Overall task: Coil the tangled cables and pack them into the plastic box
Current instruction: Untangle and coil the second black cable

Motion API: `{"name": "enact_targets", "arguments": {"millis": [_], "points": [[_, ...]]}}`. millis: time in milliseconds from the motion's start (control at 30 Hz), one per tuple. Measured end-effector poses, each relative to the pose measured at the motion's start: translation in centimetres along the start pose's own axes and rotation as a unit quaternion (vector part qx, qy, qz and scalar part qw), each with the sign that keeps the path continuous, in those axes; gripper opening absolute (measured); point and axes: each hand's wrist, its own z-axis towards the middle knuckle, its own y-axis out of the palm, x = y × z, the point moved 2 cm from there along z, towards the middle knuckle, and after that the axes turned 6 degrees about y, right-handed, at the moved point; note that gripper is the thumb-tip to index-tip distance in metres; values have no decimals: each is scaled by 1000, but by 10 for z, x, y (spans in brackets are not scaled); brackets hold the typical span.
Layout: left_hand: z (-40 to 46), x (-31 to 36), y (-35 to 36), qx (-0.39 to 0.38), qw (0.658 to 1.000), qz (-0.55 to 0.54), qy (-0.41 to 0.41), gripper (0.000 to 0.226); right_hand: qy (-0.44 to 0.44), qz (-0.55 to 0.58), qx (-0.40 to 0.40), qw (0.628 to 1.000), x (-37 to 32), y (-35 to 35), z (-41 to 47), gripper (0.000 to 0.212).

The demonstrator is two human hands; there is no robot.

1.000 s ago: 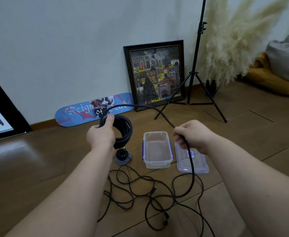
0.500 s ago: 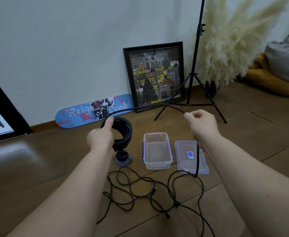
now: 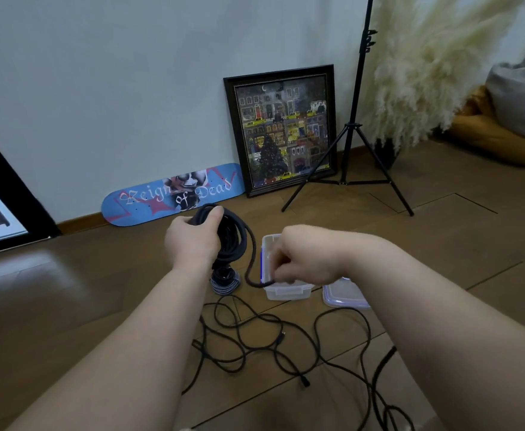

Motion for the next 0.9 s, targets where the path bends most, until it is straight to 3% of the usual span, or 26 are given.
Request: {"name": "enact_targets", "arguments": {"millis": [67,133,200,333,467,533,767,900], "points": [[-3,1,3,-21,999,0,26,42,-55,176,13,983,-5,-8,-6,18],[-5,5,8,-56,996,-47,44,36,-74,343,65,934,0,-12,-5,18],[-8,9,14,-103,990,-80,55,33,-72,404,139,901,9,-10,0,21],[-16,12,24,-173,977,-95,78,41,-59,398,233,885,13,-7,8,18],[-24,11,32,-214,966,-133,58,91,-18,424,292,857,17,-3,12,15],[-29,12,35,-239,958,-147,55,96,-6,441,309,842,20,-3,12,15],[-25,9,39,-205,963,-165,60,36,16,407,394,824,25,5,20,9],[-27,10,40,-166,966,-190,57,28,9,381,428,819,27,4,18,24]]}}
